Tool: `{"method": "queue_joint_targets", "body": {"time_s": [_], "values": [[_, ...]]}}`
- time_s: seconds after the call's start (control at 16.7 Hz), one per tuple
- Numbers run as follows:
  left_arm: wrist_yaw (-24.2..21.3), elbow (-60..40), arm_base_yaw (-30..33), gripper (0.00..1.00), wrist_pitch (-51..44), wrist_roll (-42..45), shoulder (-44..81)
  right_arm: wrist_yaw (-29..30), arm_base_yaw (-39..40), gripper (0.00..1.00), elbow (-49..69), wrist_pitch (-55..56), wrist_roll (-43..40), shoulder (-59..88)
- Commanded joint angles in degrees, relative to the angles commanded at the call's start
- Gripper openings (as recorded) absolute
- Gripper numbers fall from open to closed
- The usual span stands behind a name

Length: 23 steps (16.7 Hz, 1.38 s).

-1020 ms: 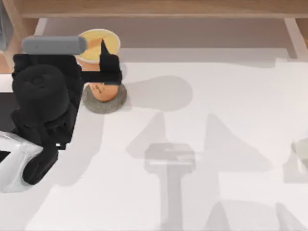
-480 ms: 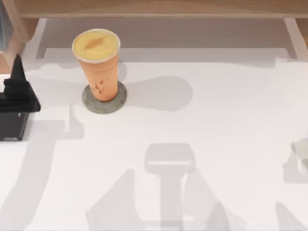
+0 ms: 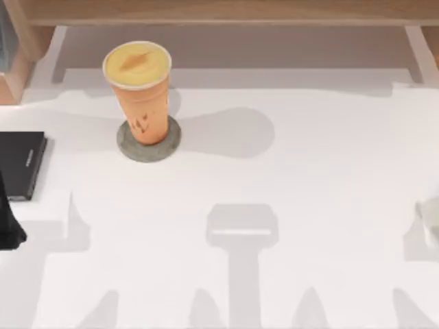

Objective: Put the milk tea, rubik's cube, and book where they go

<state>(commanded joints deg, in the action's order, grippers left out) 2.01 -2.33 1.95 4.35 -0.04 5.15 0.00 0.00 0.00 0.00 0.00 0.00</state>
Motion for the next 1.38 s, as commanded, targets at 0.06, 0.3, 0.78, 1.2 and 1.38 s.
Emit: {"method": "queue_joint_targets", "body": {"time_s": [0.06,0.3,0.78,1.2,1.38], "values": [[-0.8,1.0,-0.8,1.00,-1.8,0.0,-2.2,0.0,0.0,1.00,0.0,0.0,0.0,0.0],[-2.0,2.3,-2.0,1.00,-4.3,0.0,-5.2,0.0,0.0,1.00,0.0,0.0,0.0,0.0],[-2.0,2.3,-2.0,1.00,-4.3,0.0,-5.2,0.0,-0.5,1.00,5.8,-5.1,-2.1,6.1],[-2.0,2.3,-2.0,1.00,-4.3,0.0,-5.2,0.0,-2.4,1.00,31.2,-26.3,-11.0,38.1],[-2.0,2.3,-2.0,1.00,-4.3,0.0,-5.2,0.0,-3.4,1.00,44.3,-37.2,-15.5,55.9]]}}
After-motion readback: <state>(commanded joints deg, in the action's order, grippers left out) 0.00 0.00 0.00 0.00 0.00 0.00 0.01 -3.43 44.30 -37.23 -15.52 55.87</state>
